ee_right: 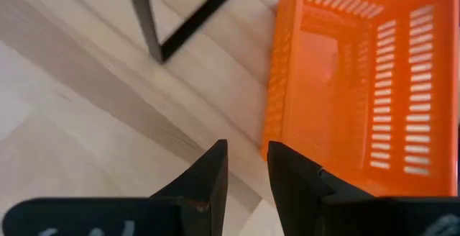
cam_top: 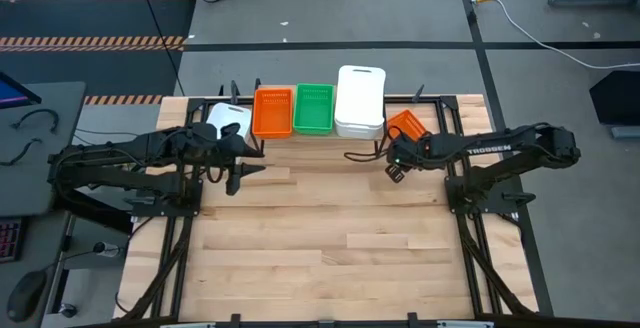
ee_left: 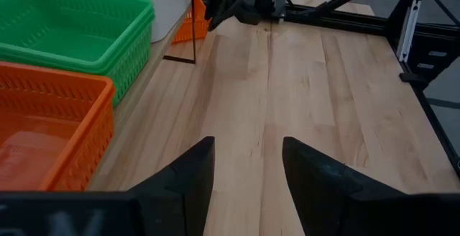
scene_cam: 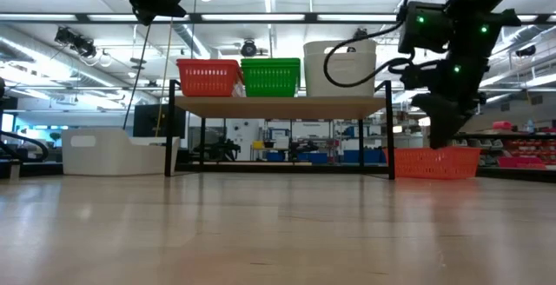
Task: Stack baskets on shelf by color
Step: Stack the orange bin on top of the stacked orange bins on the shelf
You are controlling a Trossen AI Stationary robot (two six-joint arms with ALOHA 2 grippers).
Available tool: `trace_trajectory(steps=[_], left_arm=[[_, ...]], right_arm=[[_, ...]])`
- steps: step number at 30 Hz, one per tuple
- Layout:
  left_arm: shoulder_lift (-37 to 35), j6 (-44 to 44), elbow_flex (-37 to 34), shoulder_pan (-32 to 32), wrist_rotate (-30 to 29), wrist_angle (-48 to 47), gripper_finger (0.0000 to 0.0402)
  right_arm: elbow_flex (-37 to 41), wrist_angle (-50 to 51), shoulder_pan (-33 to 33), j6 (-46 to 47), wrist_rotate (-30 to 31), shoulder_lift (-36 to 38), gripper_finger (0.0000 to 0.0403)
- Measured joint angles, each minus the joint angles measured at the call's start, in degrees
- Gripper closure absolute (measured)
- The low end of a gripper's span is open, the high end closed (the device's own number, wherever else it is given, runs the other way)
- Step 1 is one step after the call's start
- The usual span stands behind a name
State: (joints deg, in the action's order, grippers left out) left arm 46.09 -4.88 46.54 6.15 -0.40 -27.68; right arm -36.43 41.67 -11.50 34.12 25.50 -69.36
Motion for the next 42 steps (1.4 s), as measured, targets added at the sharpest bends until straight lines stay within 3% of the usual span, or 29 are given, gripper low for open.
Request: trace_trajectory(steps=[9, 20, 22, 29, 36, 42], left_arm=[[0.0, 0.15, 0.0, -0.01, -0.3, 0.0, 0.023], [0.0, 0.15, 0.0, -0.01, -1.97, 0.0, 0.023], [0.0, 0.07, 0.0, 0.0, -1.97, 0.0, 0.023], [0.02, -0.49, 0.0, 0.0, -1.97, 0.0, 0.023], [0.02, -0.48, 0.0, -0.02, -1.97, 0.0, 0.023], [0.02, -0.43, 0.0, -0.02, -1.97, 0.0, 0.023]], right_arm=[[6.03, -3.24, 0.23, 3.75, 1.2, 0.0, 0.03], [6.58, -8.76, 2.85, 6.24, -15.18, 0.0, 0.03], [5.47, -7.04, 4.34, 6.01, -12.23, 0.0, 0.0302], [-1.31, 4.39, 6.13, 6.43, 7.66, 0.11, 0.0312], [-0.02, 8.6, 2.31, 6.86, 10.1, 0.13, 0.0304], [-0.02, 9.83, 3.14, 7.75, 16.76, 0.59, 0.031]])
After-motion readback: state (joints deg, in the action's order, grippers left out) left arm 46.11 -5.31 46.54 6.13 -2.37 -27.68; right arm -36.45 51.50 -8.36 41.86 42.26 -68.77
